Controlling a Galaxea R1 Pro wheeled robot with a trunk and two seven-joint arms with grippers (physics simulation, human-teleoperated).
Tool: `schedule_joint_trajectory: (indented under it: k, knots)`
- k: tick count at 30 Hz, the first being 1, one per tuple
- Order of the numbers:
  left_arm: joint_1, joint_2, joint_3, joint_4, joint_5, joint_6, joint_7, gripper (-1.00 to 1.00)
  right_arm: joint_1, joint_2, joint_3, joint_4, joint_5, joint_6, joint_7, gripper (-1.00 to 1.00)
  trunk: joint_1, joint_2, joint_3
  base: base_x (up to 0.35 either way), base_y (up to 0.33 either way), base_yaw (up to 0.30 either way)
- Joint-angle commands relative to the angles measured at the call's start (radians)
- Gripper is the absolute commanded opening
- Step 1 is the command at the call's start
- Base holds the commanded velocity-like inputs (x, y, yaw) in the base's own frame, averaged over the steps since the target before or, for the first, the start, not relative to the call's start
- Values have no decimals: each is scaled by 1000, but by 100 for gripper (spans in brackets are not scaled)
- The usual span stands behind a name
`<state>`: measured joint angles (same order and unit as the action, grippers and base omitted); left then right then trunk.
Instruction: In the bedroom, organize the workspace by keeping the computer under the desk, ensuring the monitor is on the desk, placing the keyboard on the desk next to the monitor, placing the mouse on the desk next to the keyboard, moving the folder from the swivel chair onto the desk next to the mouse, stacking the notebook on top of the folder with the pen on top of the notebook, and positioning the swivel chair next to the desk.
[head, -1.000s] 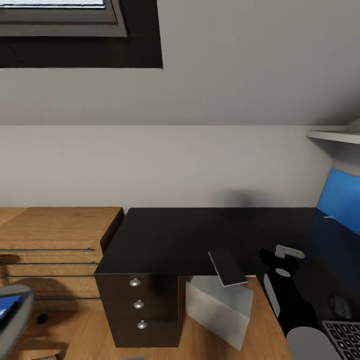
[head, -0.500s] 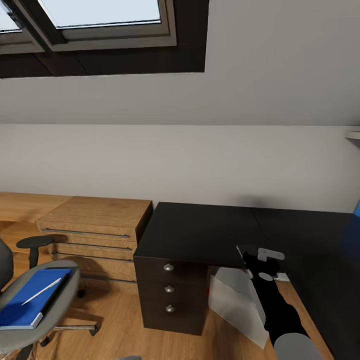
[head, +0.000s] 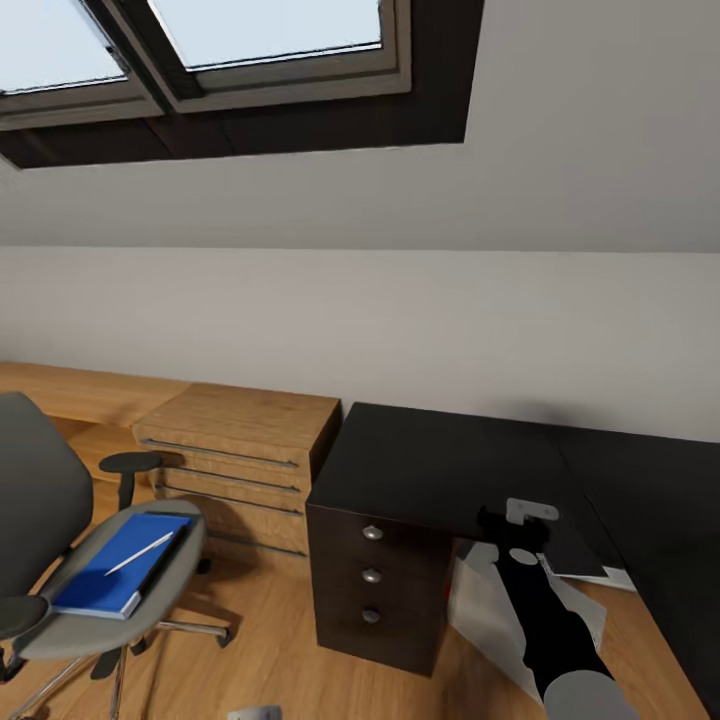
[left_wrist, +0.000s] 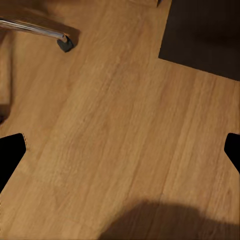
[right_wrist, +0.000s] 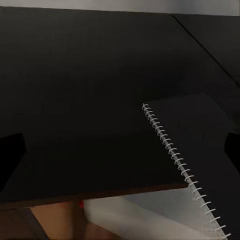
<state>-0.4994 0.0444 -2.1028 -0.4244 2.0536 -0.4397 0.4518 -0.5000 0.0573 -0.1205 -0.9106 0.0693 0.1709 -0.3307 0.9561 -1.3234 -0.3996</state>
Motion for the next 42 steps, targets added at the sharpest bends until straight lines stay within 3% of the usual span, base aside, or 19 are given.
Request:
schedule_joint_trajectory:
  k: [1,12,17,21,35,42]
  knots:
    - [-2,0,-8,-4,6,-10,5,100,0,1,-1,-2,7,9,-1,100,0,-1,-1,-1,1,232]
    - [-2,-1,-9,-4,7,-16,5,100,32,5,54,-3,4,8,3,100,0,-1,-1,0,0,58]
    - [-2,-1,-9,-4,7,-15,4,100,36,6,57,-11,0,13,3,100,0,-1,-1,0,0,1]
    - [-2,0,-9,-4,7,-14,4,100,38,26,56,-13,1,11,2,100,0,-1,-1,0,0,11]
    - [-2,0,-11,-5,5,-20,4,100,38,29,56,-13,2,10,1,100,0,-1,-1,-72,101,228]
    - [-3,-1,-12,-12,2,-129,-5,100,38,30,56,-13,1,10,0,100,0,-1,-1,-3,4,29]
